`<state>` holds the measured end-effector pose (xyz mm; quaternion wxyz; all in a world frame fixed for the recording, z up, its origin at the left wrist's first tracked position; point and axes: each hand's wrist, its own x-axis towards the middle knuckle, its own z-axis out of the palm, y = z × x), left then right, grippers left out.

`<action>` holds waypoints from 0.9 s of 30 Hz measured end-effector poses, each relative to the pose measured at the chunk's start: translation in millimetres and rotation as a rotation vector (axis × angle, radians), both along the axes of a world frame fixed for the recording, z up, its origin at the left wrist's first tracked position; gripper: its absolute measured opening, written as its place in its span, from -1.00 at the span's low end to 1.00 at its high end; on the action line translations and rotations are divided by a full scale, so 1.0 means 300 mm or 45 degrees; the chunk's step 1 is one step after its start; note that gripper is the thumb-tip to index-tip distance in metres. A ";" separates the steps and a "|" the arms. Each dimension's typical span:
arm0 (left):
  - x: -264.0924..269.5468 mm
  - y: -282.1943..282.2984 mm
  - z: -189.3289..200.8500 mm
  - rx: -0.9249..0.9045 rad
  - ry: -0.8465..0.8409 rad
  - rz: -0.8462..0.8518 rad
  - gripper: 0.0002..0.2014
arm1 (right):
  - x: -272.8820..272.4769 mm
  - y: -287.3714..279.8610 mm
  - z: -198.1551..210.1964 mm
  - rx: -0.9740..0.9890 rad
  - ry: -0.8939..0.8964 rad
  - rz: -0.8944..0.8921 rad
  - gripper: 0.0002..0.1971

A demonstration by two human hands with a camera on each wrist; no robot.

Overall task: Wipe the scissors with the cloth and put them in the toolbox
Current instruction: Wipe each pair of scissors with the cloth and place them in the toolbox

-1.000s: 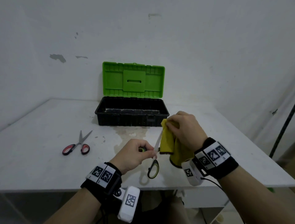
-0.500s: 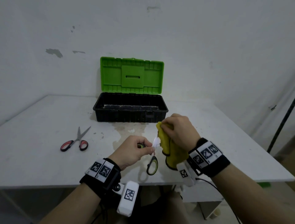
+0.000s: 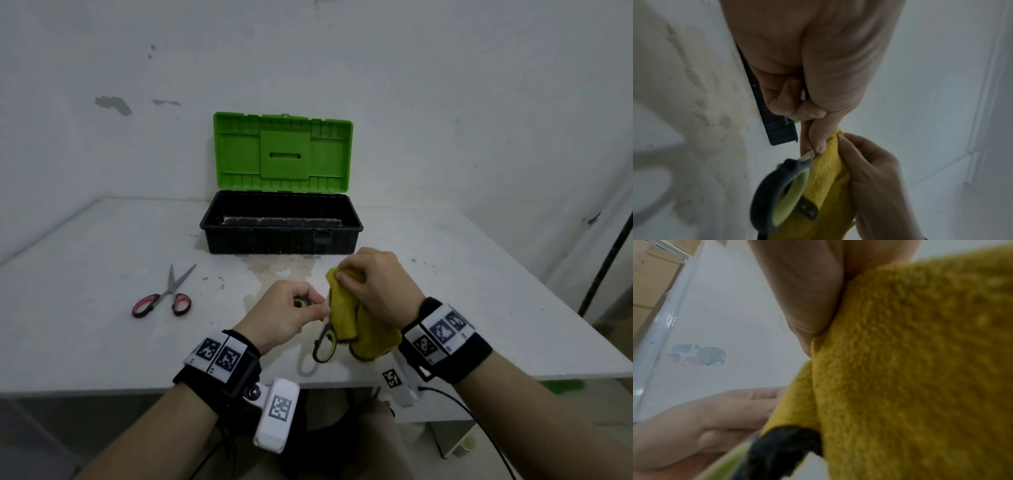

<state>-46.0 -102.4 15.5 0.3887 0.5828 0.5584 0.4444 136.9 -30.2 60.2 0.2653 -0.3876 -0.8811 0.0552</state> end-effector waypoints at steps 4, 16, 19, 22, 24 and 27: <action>0.019 -0.011 0.003 -0.040 -0.076 0.027 -0.92 | 0.014 0.060 0.057 0.022 0.108 -0.165 -0.83; 0.011 -0.005 -0.007 -0.014 -0.036 0.020 -0.92 | 0.003 -0.003 0.003 -0.011 -0.027 -0.020 -0.80; 0.029 -0.010 -0.026 -0.017 -0.100 0.020 -0.91 | 0.011 0.054 0.030 0.000 0.037 -0.165 -0.81; 0.041 0.001 -0.038 -0.071 -0.276 0.142 -0.92 | 0.021 0.042 0.055 0.004 0.094 -0.130 -0.83; 0.036 0.010 -0.047 -0.116 -0.388 0.185 -0.91 | 0.028 -0.003 0.054 0.024 0.078 -0.035 -0.85; 0.039 0.021 -0.061 -0.187 -0.470 0.196 -0.81 | 0.033 -0.074 0.013 -0.011 -0.061 0.083 -0.83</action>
